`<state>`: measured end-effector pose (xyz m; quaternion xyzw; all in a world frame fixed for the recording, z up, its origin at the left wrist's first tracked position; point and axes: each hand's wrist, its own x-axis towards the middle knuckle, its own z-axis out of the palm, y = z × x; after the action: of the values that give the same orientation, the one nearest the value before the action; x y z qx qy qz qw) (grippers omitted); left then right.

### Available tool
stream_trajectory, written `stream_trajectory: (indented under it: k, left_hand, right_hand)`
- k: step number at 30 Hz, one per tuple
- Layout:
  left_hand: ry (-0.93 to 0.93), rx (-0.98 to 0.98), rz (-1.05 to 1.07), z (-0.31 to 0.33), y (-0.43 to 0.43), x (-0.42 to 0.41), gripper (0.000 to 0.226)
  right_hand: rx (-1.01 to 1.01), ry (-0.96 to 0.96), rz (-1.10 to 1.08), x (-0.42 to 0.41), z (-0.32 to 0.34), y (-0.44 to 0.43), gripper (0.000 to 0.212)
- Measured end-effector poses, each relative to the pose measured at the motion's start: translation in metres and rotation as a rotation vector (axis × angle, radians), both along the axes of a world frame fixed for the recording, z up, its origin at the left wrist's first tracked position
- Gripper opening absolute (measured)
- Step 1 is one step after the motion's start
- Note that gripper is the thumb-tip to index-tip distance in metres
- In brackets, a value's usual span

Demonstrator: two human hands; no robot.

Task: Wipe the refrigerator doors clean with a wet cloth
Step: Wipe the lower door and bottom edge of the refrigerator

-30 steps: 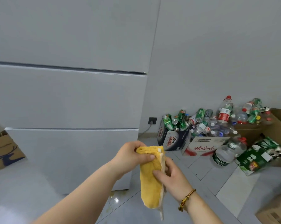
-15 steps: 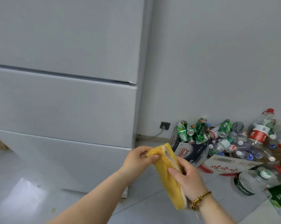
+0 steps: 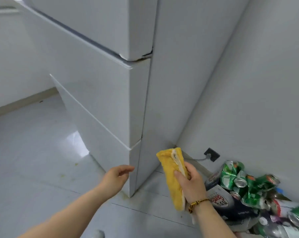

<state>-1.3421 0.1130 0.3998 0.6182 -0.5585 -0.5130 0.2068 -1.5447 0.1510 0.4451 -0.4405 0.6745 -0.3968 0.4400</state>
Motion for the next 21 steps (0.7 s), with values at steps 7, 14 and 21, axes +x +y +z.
stream_trajectory:
  k: [7, 14, 21]
  left_hand:
    - [-0.032, 0.030, 0.300, -0.096, 0.020, -0.023, 0.052]
    - [-0.021, -0.263, 0.262, -0.220, -0.003, 0.004, 0.080]
    - [0.021, -0.704, 0.283, -0.298, -0.043, 0.003, 0.080]
  right_hand:
    - [0.039, 0.002, 0.065, -0.034, -0.091, -0.012, 0.022]
    - [-0.089, -0.052, -0.025, -0.002, -0.234, -0.049, 0.026]
    - [-0.537, -0.126, -0.055, 0.022, -0.323, -0.092, 0.032]
